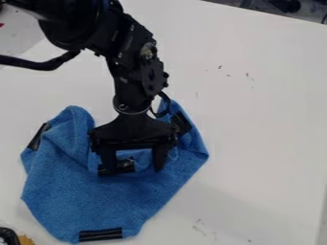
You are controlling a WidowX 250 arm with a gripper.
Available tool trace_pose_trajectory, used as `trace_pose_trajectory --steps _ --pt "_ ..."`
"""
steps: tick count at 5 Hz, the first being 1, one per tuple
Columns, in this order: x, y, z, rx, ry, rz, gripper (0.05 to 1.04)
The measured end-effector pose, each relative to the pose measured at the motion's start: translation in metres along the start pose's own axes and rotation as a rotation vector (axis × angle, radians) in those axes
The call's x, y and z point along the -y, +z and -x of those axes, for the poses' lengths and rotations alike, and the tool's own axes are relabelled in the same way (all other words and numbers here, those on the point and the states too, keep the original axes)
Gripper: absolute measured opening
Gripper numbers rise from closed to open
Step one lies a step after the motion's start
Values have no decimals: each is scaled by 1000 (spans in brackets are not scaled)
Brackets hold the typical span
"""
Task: Unfold the cloth from bottom right to top left
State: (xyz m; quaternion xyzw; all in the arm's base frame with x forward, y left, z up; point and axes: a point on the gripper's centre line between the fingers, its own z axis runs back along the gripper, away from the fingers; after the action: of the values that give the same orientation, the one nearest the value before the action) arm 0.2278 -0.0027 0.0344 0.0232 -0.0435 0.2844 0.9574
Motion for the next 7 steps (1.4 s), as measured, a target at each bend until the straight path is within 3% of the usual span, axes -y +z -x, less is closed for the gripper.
trace_pose_trajectory --steps 3,4,6,7 --pt "-1 -16 -17 -25 -29 -2 1000" --pt "-2 -20 -20 -24 -37 -1 953" --pt "-3 -20 -23 -8 -23 -11 370" --pt "-3 -19 -22 -7 -20 -25 155"
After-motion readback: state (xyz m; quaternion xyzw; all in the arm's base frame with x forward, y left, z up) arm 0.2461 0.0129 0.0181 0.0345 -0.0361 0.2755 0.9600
